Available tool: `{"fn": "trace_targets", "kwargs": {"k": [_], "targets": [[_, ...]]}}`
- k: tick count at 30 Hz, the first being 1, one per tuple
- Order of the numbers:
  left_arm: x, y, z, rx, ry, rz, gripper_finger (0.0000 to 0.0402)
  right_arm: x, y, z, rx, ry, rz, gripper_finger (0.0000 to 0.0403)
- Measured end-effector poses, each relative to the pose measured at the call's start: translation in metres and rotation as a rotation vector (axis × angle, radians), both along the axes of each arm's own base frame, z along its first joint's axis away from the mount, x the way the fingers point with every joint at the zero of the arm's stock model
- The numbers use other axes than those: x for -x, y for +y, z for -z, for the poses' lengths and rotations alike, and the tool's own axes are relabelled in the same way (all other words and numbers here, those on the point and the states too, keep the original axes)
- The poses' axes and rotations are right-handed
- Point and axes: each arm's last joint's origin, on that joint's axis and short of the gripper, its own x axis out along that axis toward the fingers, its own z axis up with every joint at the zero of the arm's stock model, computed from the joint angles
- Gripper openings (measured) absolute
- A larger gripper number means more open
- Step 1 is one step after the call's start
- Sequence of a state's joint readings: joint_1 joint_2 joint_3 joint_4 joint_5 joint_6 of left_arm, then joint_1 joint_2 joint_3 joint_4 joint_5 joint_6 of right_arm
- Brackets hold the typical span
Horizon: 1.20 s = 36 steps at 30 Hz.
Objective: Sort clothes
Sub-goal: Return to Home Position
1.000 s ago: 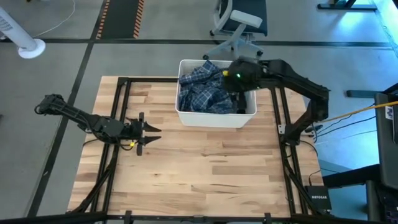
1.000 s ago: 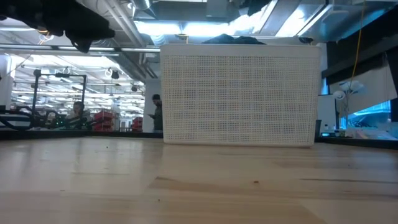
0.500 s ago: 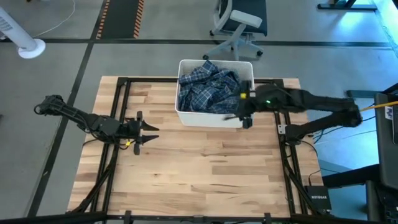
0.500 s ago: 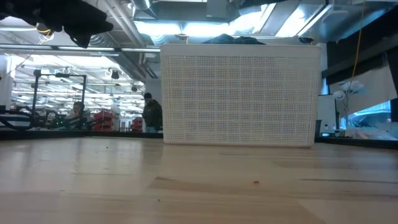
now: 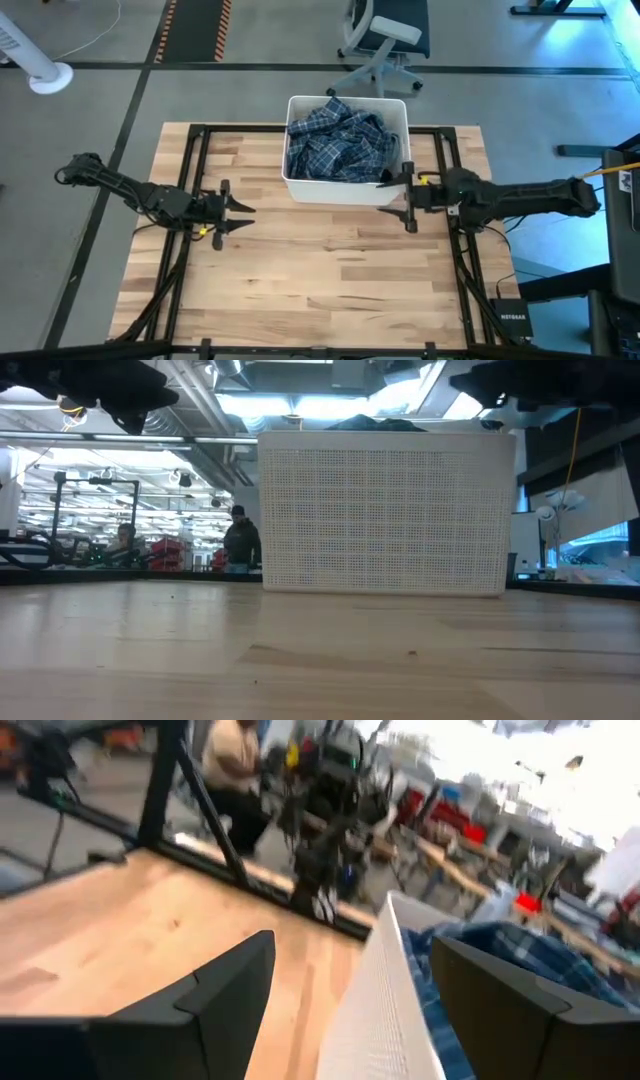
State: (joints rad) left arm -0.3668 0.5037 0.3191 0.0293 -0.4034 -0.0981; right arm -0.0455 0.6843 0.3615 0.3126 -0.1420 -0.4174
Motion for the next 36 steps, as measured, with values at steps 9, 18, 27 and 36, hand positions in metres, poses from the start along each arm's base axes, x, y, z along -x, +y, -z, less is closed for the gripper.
{"fn": "trace_targets", "kwargs": {"k": [9,18,27,36], "targets": [[0.0,0.0,0.0,0.007,-0.004,-0.007,0.0131,0.025,0.001,0.015,-0.009,-0.072,-0.004,0.0286],[0.006,0.003,-0.005,0.031,-0.046,-0.035,0.0131,0.042,0.001,0.019,-0.017,-0.018,0.044,0.0286],[0.014,0.006,0.003,0.037,-0.039,-0.036,0.0131,0.048,0.002,0.037,-0.018,-0.04,0.007,0.0286],[0.021,0.009,0.022,0.061,-0.047,-0.038,0.0131,0.055,0.007,0.067,-0.079,-0.132,-0.172,0.0286]]}}
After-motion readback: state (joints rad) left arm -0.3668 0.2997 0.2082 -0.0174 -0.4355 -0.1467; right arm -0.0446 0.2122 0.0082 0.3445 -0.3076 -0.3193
